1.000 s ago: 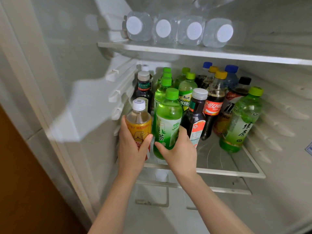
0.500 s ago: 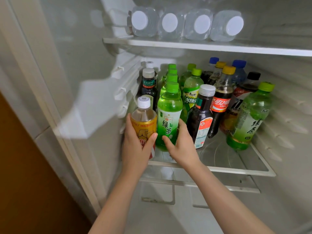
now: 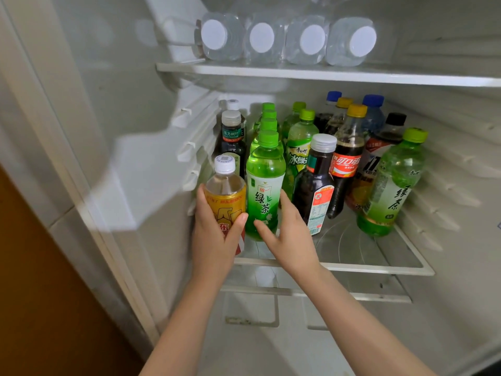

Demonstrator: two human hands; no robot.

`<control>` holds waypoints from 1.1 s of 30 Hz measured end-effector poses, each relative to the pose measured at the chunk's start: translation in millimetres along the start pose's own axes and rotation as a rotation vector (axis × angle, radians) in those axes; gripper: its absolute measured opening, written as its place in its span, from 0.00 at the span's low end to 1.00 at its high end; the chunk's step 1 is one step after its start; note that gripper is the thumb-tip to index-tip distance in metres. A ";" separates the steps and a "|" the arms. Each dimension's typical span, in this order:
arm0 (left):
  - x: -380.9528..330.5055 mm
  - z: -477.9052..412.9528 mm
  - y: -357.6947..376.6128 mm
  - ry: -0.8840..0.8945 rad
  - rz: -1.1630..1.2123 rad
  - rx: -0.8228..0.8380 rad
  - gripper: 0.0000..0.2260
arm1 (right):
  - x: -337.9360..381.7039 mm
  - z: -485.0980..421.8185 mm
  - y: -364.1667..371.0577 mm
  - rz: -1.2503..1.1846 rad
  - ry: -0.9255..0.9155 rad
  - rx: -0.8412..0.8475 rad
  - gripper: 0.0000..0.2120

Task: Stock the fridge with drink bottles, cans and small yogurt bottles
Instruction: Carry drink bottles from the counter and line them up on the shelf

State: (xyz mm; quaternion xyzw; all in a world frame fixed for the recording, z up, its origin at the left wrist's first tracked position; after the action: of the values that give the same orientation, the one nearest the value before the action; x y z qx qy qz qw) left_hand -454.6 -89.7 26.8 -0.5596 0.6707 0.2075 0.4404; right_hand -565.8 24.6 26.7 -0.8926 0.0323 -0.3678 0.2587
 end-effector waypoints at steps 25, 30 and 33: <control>-2.2 2.4 0.7 0.005 -0.015 -0.047 0.36 | -49.0 -28.8 -74.8 0.003 0.127 -0.046 0.32; -0.8 2.8 1.4 0.001 -0.015 -0.056 0.37 | -0.9 -47.6 -107.2 0.217 -0.052 -0.363 0.30; -0.7 4.4 0.8 0.007 -0.016 -0.072 0.37 | 25.6 -71.3 -112.9 0.398 -0.082 -0.420 0.32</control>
State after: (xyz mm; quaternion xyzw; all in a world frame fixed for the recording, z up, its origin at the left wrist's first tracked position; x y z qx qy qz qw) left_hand -453.8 -85.7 24.9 -0.5811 0.6597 0.2260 0.4195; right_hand -610.2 84.6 140.3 -0.9169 0.2717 -0.2585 0.1364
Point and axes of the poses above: each hand's wrist, its own z-axis away from the middle knuckle, its own y-axis out of the palm, x = y × z, the point moved 6 cm from there along -z, towards the middle knuckle, and after that the axes turned 9 degrees about -x, right-handed, at the moved point
